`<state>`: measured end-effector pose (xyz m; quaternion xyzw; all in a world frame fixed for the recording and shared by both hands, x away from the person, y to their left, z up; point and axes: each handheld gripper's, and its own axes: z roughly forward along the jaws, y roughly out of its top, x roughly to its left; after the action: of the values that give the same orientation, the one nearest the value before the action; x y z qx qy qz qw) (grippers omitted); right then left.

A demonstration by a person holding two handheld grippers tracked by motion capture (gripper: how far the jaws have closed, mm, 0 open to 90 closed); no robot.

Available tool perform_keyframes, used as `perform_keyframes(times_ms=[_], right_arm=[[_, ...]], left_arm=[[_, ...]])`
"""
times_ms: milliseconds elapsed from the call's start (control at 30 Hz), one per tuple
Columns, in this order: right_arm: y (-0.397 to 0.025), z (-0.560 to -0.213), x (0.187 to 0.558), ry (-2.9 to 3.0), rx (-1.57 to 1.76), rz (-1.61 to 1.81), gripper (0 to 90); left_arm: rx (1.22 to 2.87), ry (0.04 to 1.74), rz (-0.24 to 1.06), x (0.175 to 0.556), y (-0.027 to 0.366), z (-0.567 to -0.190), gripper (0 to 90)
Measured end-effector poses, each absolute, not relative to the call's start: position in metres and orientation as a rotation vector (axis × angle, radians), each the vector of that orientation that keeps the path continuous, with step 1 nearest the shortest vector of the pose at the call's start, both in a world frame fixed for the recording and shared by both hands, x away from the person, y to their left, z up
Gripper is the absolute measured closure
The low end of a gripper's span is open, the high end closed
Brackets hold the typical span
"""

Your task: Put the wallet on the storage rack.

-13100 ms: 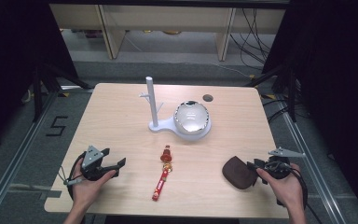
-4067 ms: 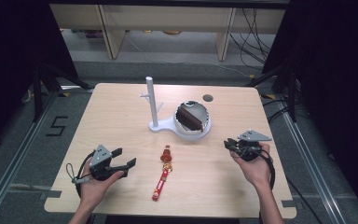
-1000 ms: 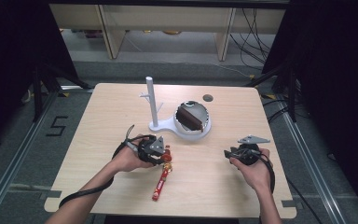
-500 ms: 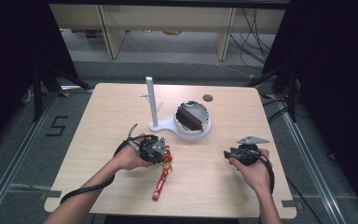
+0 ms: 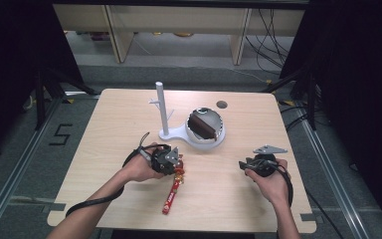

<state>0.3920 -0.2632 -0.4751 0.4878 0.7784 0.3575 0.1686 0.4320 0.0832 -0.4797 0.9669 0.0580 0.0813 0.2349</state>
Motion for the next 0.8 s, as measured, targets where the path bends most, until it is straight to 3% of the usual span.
perform_keyframes(times_ms=[133, 533, 800], right_arm=[[-0.262, -0.475, 0.391, 2.208, 1.404, 1.002, 63.1], [-0.264, -0.477, 0.393, 2.221, 1.354, 1.024, 62.6], [-0.262, -0.475, 0.391, 2.213, 1.391, 0.994, 62.5]], left_arm=[[2.682, 0.139, 0.216, 0.434, 0.085, -0.477, 83.9], [2.315, 0.483, 0.054, 0.429, 0.114, -0.467, 84.2], [2.097, 0.661, 0.162, 0.415, 0.135, -0.447, 84.2]])
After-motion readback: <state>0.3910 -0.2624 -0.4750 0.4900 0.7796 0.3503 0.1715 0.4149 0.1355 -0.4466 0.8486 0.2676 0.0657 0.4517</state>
